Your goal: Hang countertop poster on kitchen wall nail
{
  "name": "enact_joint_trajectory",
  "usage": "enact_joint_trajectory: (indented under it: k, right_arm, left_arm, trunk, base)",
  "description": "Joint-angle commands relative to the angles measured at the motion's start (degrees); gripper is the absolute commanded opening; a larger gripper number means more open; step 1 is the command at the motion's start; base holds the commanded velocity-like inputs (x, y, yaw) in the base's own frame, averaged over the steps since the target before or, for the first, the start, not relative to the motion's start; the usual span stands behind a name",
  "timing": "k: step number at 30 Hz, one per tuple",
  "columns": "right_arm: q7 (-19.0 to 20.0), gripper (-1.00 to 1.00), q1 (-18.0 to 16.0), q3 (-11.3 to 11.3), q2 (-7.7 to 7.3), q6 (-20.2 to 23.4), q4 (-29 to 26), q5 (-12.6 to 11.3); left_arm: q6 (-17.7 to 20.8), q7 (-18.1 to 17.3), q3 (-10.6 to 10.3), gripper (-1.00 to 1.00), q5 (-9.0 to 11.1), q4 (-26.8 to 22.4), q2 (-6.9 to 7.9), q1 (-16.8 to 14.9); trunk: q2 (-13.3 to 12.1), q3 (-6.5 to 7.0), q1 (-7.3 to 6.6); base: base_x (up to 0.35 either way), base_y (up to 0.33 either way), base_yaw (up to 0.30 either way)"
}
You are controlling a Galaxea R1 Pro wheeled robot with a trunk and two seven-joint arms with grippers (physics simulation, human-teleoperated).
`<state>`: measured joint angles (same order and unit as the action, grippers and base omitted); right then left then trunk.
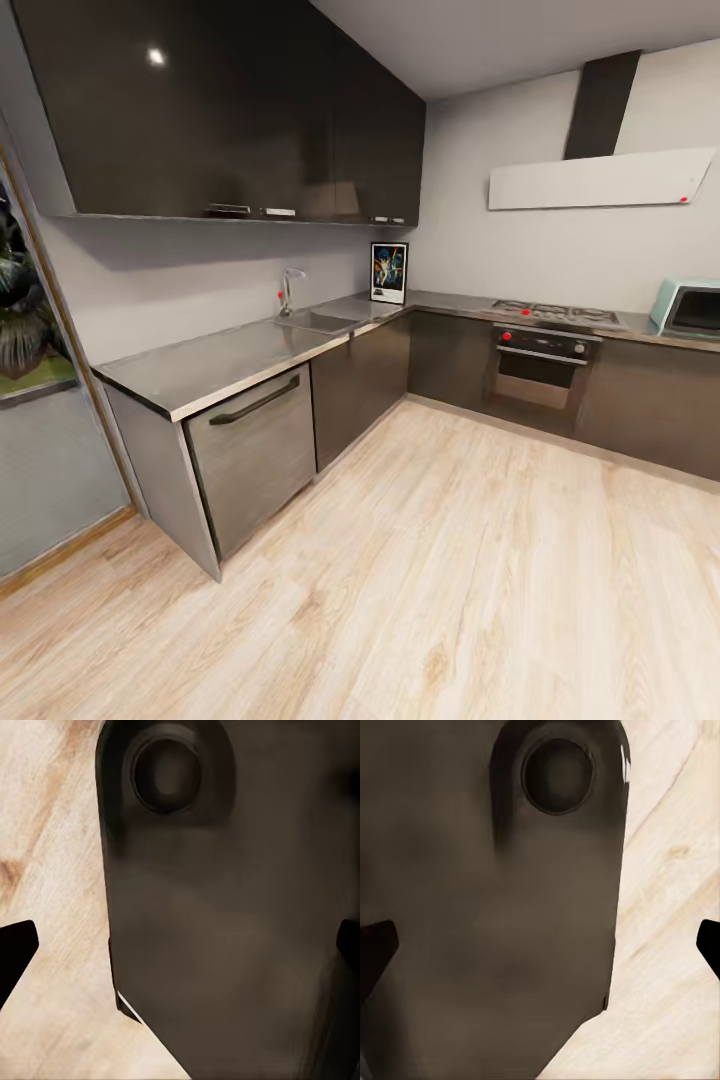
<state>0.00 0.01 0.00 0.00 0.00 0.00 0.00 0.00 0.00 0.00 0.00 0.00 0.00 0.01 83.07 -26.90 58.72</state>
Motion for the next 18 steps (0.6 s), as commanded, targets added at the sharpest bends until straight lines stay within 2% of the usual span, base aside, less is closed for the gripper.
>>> enact_joint_trajectory:
  k: [1, 7, 18]
  right_arm:
    - [0.33, 1.0, -0.01, 0.16, 0.33, 0.33, 0.33, -0.12]
    - [0.36, 1.0, -0.01, 0.14, 2.04, 0.52, 1.23, -0.11]
    - [0.36, 1.0, -0.01, 0.14, 2.04, 0.52, 1.23, -0.11]
  left_arm:
    - [0.33, -0.09, 0.07, 1.0, 0.09, -0.27, -0.33, -0.1]
    - [0.36, -0.09, 0.03, 1.0, 0.09, -0.27, -0.61, -0.1]
    - [0.36, -0.09, 0.03, 1.0, 0.09, -0.27, -0.61, -0.1]
  trunk:
    - [0.01, -0.03, 0.0]
    - [0.01, -0.03, 0.0]
    - [0.01, -0.03, 0.0]
  base:
    - [0.0, 0.0, 0.0]
    - [0.0, 0.0, 0.0]
    - [0.0, 0.0, 0.0]
